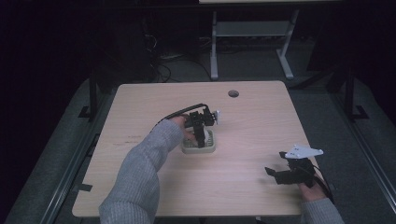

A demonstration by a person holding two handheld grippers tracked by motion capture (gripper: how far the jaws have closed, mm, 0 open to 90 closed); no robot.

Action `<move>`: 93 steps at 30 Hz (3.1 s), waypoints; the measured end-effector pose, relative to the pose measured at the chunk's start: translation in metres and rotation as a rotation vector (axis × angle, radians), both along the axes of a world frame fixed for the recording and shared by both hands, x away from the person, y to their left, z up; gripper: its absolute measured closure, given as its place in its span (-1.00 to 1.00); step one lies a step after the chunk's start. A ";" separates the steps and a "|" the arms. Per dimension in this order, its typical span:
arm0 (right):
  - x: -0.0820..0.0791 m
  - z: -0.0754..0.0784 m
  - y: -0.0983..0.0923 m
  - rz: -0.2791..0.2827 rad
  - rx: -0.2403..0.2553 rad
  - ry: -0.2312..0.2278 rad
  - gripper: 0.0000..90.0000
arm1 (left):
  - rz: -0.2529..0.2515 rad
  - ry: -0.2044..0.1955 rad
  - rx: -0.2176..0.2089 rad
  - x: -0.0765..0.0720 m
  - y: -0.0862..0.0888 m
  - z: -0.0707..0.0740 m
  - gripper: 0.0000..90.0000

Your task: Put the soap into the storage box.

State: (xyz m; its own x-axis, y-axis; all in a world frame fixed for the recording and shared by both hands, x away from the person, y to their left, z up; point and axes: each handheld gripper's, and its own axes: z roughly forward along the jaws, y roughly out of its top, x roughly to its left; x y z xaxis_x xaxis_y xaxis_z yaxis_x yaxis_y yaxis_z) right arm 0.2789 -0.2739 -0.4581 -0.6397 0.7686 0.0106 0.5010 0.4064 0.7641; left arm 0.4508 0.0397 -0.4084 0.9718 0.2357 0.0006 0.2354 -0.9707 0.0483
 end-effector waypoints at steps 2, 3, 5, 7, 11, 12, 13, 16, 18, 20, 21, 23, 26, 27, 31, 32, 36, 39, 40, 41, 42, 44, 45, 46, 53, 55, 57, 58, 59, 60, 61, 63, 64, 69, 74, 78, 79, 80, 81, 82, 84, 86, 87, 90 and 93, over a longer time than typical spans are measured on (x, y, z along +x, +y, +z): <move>0.000 0.000 0.000 0.000 0.000 0.000 -0.69 | -0.003 0.003 0.004 0.001 0.000 0.000 -0.51; 0.000 0.000 0.000 0.000 0.000 0.000 -0.69 | -0.004 0.004 0.004 0.001 0.000 0.000 -0.51; 0.000 0.000 0.000 0.000 0.000 -0.001 -0.69 | -0.005 0.005 0.005 0.001 0.001 0.000 -0.51; 0.000 0.000 0.000 0.000 0.000 0.000 -0.69 | -0.002 0.007 0.003 0.001 0.001 0.000 -0.51; 0.000 0.000 0.000 0.000 -0.001 0.002 -0.69 | 0.003 0.000 0.006 0.002 0.001 0.000 -0.51; 0.000 0.000 0.000 0.000 0.000 0.002 -0.69 | 0.006 -0.001 0.007 0.002 0.001 0.000 -0.51; 0.000 0.000 0.000 0.000 0.000 0.002 -0.69 | 0.006 -0.001 0.009 0.002 0.001 -0.001 -0.51; 0.000 0.000 0.000 0.000 -0.001 0.002 -0.69 | 0.002 -0.005 0.018 0.002 0.002 -0.002 -0.51; 0.000 0.000 0.000 0.000 0.000 0.001 -0.69 | -0.001 -0.003 0.020 0.002 0.002 -0.002 -0.51; 0.000 0.000 0.000 0.003 -0.004 0.001 -0.69 | 0.000 -0.001 0.019 0.002 0.002 -0.002 -0.51; 0.000 0.000 0.001 0.000 -0.001 0.002 -0.69 | 0.000 -0.001 0.020 0.002 0.002 -0.002 -0.51; 0.000 0.000 0.001 0.000 0.001 0.002 -0.69 | -0.002 -0.004 0.021 0.002 0.002 -0.002 -0.51; 0.000 0.000 0.001 0.000 0.000 0.001 -0.69 | -0.002 0.001 0.015 0.001 0.002 -0.002 -0.52; 0.000 0.000 0.000 0.002 -0.002 0.000 -0.69 | -0.003 0.000 0.013 0.001 0.002 -0.001 -0.52; 0.000 0.000 0.001 0.001 -0.001 0.002 -0.69 | -0.007 -0.005 0.009 0.001 0.003 0.002 -0.52; 0.000 0.000 0.001 0.001 0.001 0.002 -0.69 | -0.005 -0.004 0.004 0.001 0.003 0.002 -0.52; 0.000 0.000 0.001 -0.001 -0.001 0.002 -0.69 | 0.002 -0.005 -0.003 0.000 0.004 0.004 -0.53; 0.000 0.000 0.001 0.001 0.000 0.000 -0.69 | 0.000 -0.004 -0.003 -0.001 0.005 0.006 -0.54; 0.000 0.000 0.001 0.001 0.000 0.000 -0.69 | 0.000 -0.005 -0.004 -0.001 0.005 0.006 -0.55; 0.000 0.000 0.001 0.001 -0.001 0.000 -0.69 | -0.002 -0.004 -0.005 -0.001 0.005 0.007 -0.56; 0.000 0.000 0.001 0.002 -0.001 0.001 -0.69 | -0.003 -0.006 -0.004 -0.001 0.005 0.007 -0.56; 0.000 0.000 0.001 0.001 -0.001 0.000 -0.69 | 0.004 -0.007 -0.004 -0.001 0.006 0.007 -0.56; 0.000 0.000 0.001 0.000 -0.003 0.002 -0.69 | 0.005 -0.007 -0.007 -0.001 0.006 0.008 -0.57; 0.000 0.000 0.001 0.002 -0.006 0.002 -0.69 | 0.002 -0.010 -0.008 -0.001 0.006 0.008 -0.57; 0.000 0.000 0.001 0.004 -0.006 0.003 -0.69 | -0.002 -0.017 -0.016 -0.005 0.007 0.014 -0.57; -0.001 0.000 0.001 0.003 -0.008 0.003 -0.69 | -0.003 -0.027 -0.022 -0.007 0.008 0.015 -0.58; -0.001 0.001 0.001 0.000 -0.007 0.005 -0.69 | -0.007 -0.029 -0.021 -0.009 0.009 0.018 -0.57; -0.001 0.001 0.001 0.000 -0.007 0.005 -0.69 | -0.004 -0.029 -0.023 -0.009 0.009 0.019 -0.56; -0.001 0.001 0.001 0.002 -0.009 0.003 -0.69 | 0.006 -0.031 -0.031 -0.010 0.010 0.020 -0.56; -0.001 0.001 0.001 0.002 -0.008 0.002 -0.69 | 0.003 -0.028 -0.029 -0.009 0.011 0.021 -0.56; -0.001 0.001 0.001 0.001 -0.008 0.002 -0.69 | 0.005 -0.028 -0.028 -0.010 0.012 0.021 -0.56; -0.001 0.001 0.001 0.003 -0.012 0.001 -0.69 | 0.002 -0.033 -0.025 -0.011 0.013 0.022 -0.56; -0.001 0.000 0.001 0.001 -0.010 0.002 -0.69 | 0.003 -0.033 -0.026 -0.012 0.014 0.023 -0.56; -0.001 0.000 0.001 0.002 -0.009 0.002 -0.69 | 0.011 -0.029 -0.056 -0.015 0.019 0.023 -0.55; -0.001 0.001 0.002 0.004 -0.012 0.002 -0.69 | 0.006 -0.033 -0.047 -0.020 0.022 0.022 -0.55; -0.001 0.001 0.003 0.007 -0.015 0.001 -0.69 | 0.010 -0.038 -0.058 -0.021 0.024 0.027 -0.56; -0.001 0.001 0.003 0.007 -0.015 0.001 -0.69 | 0.007 -0.043 -0.060 -0.022 0.025 0.027 -0.56; -0.001 0.000 0.003 0.007 -0.017 0.001 -0.69 | 0.010 -0.041 -0.063 -0.023 0.026 0.028 -0.56; -0.001 0.000 0.003 0.005 -0.015 0.002 -0.69 | 0.010 -0.041 -0.064 -0.024 0.026 0.028 -0.55; -0.001 0.000 0.003 0.005 -0.015 0.002 -0.69 | 0.012 -0.035 -0.068 -0.025 0.028 0.027 -0.55; -0.001 0.000 0.003 0.004 -0.014 0.002 -0.69 | 0.013 -0.034 -0.069 -0.026 0.030 0.027 -0.55; -0.001 0.000 0.003 0.003 -0.013 0.002 -0.69 | 0.015 -0.032 -0.072 -0.028 0.032 0.026 -0.55; -0.001 0.000 0.003 0.004 -0.013 0.002 -0.69 | 0.019 -0.029 -0.074 -0.029 0.033 0.026 -0.55; -0.001 0.000 0.003 0.005 -0.016 0.001 -0.69 | 0.019 -0.036 -0.080 -0.032 0.036 0.027 -0.55; -0.002 0.001 0.004 0.007 -0.022 0.002 -0.69 | 0.021 -0.038 -0.092 -0.034 0.038 0.029 -0.55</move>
